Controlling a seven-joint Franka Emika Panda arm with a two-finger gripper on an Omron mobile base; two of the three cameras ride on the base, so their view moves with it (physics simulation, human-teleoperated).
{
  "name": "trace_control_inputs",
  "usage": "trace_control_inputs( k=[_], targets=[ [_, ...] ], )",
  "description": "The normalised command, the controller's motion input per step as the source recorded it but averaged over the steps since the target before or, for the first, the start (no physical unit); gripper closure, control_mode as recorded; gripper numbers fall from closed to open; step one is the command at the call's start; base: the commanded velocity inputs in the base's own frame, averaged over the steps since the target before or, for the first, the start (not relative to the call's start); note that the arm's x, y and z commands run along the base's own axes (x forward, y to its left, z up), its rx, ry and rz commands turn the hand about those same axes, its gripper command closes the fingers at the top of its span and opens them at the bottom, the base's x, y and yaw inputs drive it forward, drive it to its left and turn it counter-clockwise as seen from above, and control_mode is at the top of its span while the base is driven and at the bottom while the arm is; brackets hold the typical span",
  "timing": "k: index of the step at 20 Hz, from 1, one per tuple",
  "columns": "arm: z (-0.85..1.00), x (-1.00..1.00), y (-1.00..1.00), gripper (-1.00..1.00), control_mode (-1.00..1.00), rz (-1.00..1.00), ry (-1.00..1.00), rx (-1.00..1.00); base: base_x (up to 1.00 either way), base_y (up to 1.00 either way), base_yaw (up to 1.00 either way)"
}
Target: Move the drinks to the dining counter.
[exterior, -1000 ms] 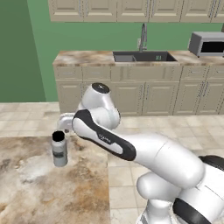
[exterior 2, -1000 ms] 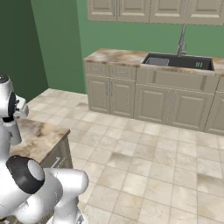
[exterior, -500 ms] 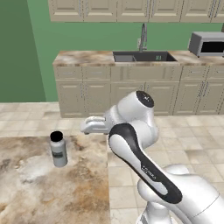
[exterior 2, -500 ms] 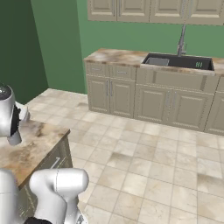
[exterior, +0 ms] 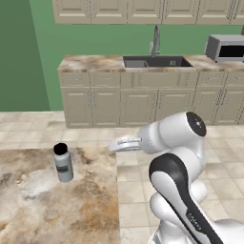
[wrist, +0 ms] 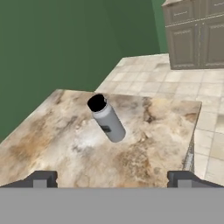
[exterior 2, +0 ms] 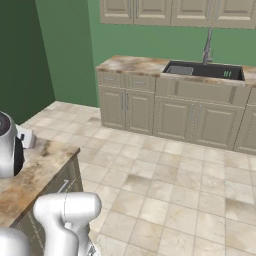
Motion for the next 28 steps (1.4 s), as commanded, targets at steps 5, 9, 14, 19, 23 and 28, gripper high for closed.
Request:
trace_control_inputs(
  k=[5,9,14,19,23,28],
  targets=[
    [0.27,-0.19,-0.46,-1.00,-1.00,0.00,-0.06,0.02,0.00,0.00,0.00],
    [0.21,-0.08,-0.43,-1.00,-1.00,0.00,-0.02,0.01,0.00,0.00,0.00],
    [0.03,0.00,-0.07,-1.00,1.00,0.00,0.00,0.00,0.01,-0.13,0.00],
    [0.00,0.00,0.00,-1.00,1.00,0.00,0.00,0.00,-0.02,-0.14,0.01],
    [0.00,0.00,0.00,-1.00,1.00,0.00,0.00,0.00,-0.44,-0.66,-0.14],
    [0.00,0.00,0.00,-1.00,1.00,0.00,0.00,0.00,-0.76,-0.87,-0.35]
  ],
)
